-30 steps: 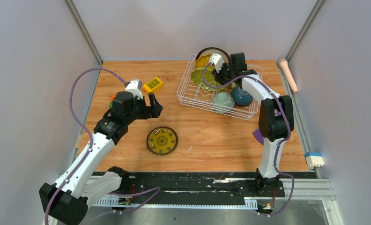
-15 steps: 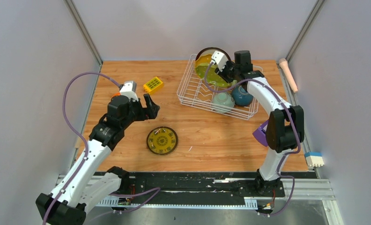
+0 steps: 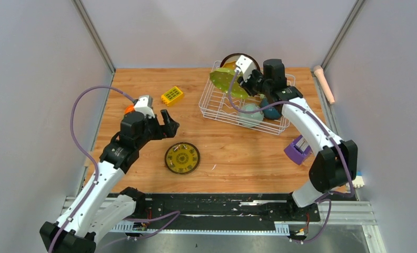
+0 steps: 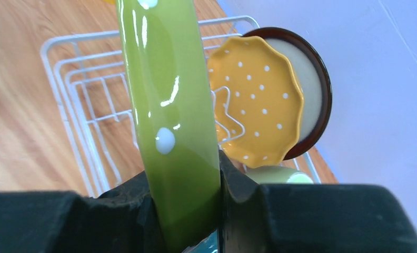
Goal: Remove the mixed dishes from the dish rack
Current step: Pick up the plate from the dish rack, then place the plate at the center of the board.
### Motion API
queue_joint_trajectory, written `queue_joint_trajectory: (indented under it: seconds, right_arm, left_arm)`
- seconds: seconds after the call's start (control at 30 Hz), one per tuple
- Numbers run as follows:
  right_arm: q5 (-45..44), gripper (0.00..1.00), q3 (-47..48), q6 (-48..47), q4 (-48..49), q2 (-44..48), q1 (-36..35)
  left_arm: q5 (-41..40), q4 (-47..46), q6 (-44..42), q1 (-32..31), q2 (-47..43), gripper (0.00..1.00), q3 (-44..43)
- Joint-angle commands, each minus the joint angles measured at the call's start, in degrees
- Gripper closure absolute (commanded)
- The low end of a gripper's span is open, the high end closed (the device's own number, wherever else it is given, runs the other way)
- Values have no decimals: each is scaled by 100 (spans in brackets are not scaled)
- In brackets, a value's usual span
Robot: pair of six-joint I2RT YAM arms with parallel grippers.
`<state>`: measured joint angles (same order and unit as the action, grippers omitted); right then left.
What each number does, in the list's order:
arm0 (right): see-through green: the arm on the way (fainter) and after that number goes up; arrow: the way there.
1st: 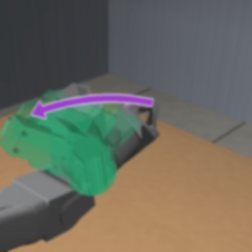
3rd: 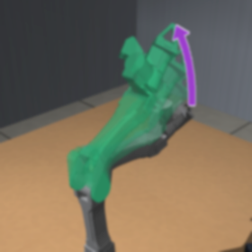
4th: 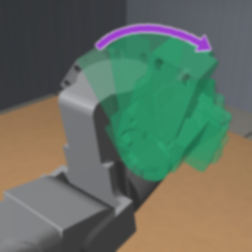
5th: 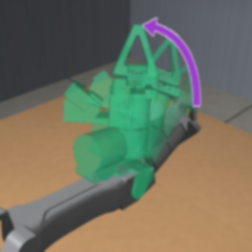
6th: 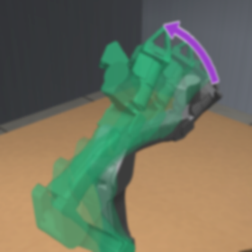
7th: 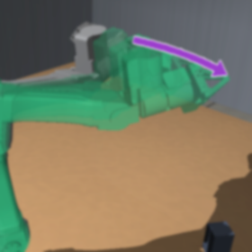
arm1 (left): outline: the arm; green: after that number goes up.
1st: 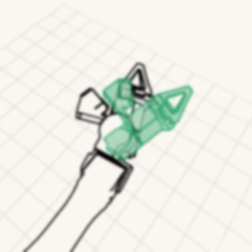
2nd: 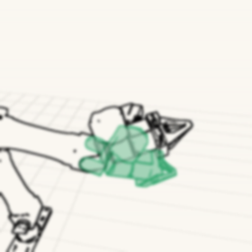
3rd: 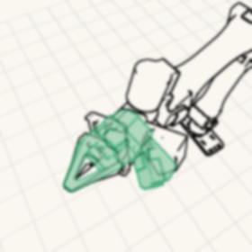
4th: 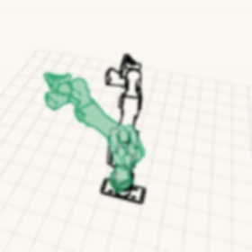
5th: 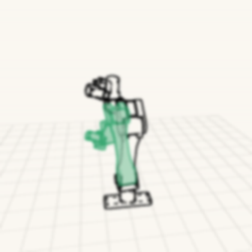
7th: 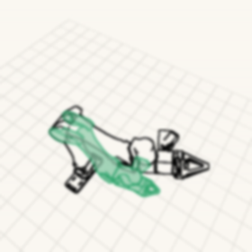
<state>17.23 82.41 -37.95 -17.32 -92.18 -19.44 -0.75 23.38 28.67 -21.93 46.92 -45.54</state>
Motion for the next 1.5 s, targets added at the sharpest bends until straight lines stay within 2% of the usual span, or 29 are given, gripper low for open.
queue_joint_trajectory:
  seconds: [0.0, 0.1, 0.23, 0.4, 0.5, 0.67, 0.83, 1.07, 1.47]
  right_arm:
    - [405, 100, -166, 1217, 937, 1175, 1]
    - [483, 100, -494, 2046, 990, 1621, -6]
    - [427, 100, -1052, 3926, 941, 2233, 2]
    - [1122, 100, -2244, 5726, 1245, 3046, -71]
    - [1536, 100, -2816, 6444, 1547, 3478, -184]
    - [1653, 100, -3566, 7334, 1679, 3853, -401]
    - [1734, 100, -4453, 8242, 2375, 4074, -586]
    - [1822, 100, -5487, 9008, 3716, 4261, -930]
    - [2367, 100, -5729, 9609, 4330, 3844, -1043]
  left_arm:
    - [308, -315, 306, 5, -334, 0, 185]
    - [393, -541, 551, 11, -693, 0, 485]
    - [428, -605, 711, 10, -1201, 0, 808]
    - [958, -387, 872, 13, -1320, 0, 863]
    - [1201, -359, 933, 10, -1261, 0, 940]
    - [1783, -800, 1158, 8, -1168, 0, 1223]
    - [2511, -1316, 1411, 7, -1165, 0, 1545]
    - [2960, -1520, 1617, 5, -1095, 0, 1963]
    - [3345, -2983, 2285, 5, -612, 0, 2554]
